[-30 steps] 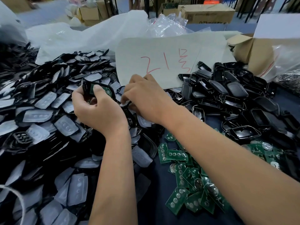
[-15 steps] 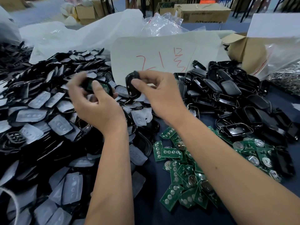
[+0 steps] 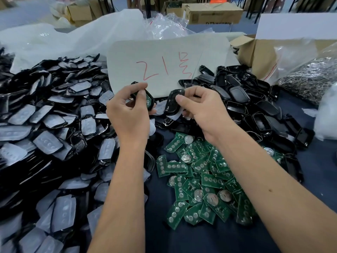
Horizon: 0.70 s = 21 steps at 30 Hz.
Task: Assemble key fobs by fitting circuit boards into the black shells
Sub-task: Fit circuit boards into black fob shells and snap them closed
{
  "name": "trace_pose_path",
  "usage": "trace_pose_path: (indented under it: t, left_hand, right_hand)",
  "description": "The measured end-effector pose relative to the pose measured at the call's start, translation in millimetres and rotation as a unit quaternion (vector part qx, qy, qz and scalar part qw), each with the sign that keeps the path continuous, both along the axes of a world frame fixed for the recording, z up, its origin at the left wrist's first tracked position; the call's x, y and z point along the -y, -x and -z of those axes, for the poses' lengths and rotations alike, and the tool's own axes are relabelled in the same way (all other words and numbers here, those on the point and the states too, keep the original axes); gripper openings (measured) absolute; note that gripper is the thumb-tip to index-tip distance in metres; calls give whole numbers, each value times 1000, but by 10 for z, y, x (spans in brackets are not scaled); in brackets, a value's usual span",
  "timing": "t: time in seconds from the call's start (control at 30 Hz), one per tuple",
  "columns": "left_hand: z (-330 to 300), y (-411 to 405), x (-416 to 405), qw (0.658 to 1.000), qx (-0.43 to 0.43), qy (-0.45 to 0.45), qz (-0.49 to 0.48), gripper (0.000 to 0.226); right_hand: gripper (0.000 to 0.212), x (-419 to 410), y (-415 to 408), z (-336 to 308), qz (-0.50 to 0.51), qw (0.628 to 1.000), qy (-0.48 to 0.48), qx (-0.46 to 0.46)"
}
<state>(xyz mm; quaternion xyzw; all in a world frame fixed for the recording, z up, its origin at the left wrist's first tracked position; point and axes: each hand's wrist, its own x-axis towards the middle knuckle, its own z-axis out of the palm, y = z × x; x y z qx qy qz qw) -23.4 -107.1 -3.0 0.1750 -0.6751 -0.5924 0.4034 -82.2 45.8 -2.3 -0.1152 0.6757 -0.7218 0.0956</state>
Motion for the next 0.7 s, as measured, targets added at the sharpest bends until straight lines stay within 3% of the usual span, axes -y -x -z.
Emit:
trace_pose_path:
  t: [0.1,0.17,0.27,0.3,0.37,0.47,0.63,0.7]
  left_hand:
    - [-10,-13,7,999,-4,-7,-40,19]
    - [-8,-23,60,996,-19,-16,-89,19]
    - [-8,-38,143,989,-37,-47,-138,19]
    - [-8,-41,162,987,-43,-62,-143,19]
    - [-12,-45,178,985,-48,-80,-148,19]
    - [-9,-48,186,985,-42,-81,-146,19]
    - [-5,-36,171,989,-27,-78,-121,20]
    - [-5,-33,158,990,-27,-84,-111,19]
  right_hand:
    - [12,130,-72,-44,-2,979,-101,-175]
    - [9,225,-144,-71,-41,925,-201,-320]
    - [13,280,-176,-50,-84,804,-339,-482]
    - [15,280,-173,-33,-88,777,-359,-510]
    - [18,252,-180,14,-107,756,-362,-534]
    - [18,176,-188,74,-110,770,-335,-532]
    - [15,91,-204,12,-60,925,-192,-323]
    - [17,63,-213,-26,-53,952,-160,-254]
